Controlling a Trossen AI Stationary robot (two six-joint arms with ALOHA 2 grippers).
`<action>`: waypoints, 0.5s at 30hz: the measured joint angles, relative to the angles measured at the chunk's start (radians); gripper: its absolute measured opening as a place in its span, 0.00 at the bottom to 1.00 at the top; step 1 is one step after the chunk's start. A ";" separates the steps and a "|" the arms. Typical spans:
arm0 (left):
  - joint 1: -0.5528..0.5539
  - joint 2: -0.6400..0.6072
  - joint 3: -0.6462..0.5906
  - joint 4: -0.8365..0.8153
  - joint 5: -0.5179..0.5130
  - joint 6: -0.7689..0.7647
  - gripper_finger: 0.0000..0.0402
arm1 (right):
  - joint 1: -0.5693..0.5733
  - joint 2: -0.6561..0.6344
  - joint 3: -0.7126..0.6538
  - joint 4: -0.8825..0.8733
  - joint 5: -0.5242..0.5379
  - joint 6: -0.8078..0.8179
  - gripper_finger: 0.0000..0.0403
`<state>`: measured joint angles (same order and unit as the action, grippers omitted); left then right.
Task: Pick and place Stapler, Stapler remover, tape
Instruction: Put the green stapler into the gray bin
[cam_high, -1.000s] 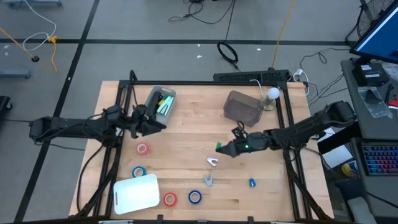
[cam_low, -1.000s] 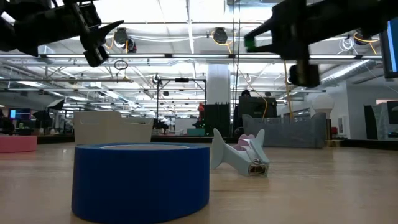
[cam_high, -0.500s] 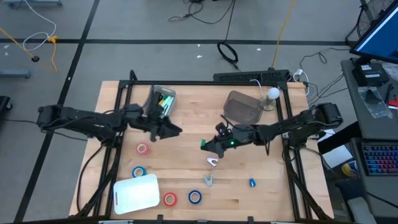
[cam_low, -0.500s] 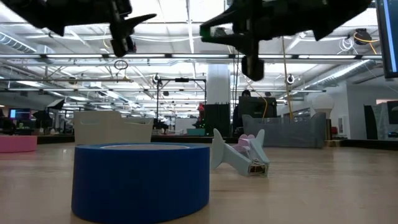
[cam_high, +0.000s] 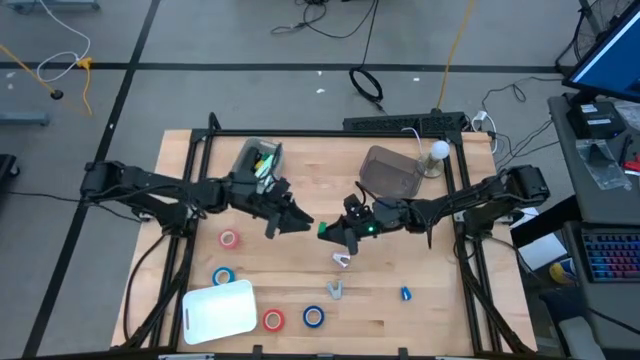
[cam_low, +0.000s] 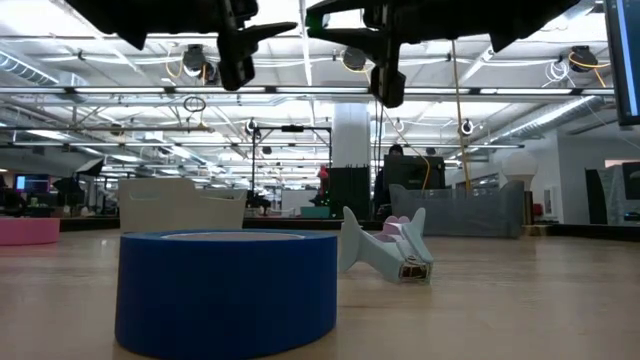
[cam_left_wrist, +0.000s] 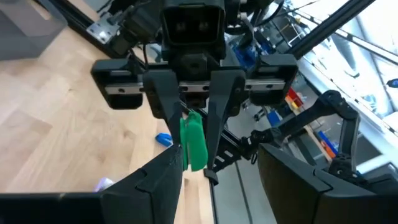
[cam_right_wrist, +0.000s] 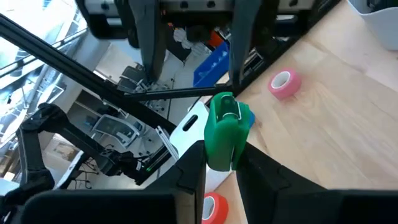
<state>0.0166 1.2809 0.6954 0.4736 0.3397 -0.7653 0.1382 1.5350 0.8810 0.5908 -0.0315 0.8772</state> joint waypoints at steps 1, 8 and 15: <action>-0.003 0.013 0.009 0.004 0.000 0.004 0.52 | 0.000 0.000 0.000 0.005 0.000 0.000 0.16; -0.013 0.084 0.057 -0.001 0.001 0.004 0.52 | 0.000 0.000 0.000 0.011 0.000 0.001 0.16; -0.019 0.147 0.126 0.002 0.001 0.039 0.52 | 0.000 0.000 0.000 0.020 0.000 0.001 0.16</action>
<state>-0.0025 1.4281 0.8211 0.4751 0.3405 -0.7265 0.1387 1.5349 0.8806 0.6104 -0.0317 0.8780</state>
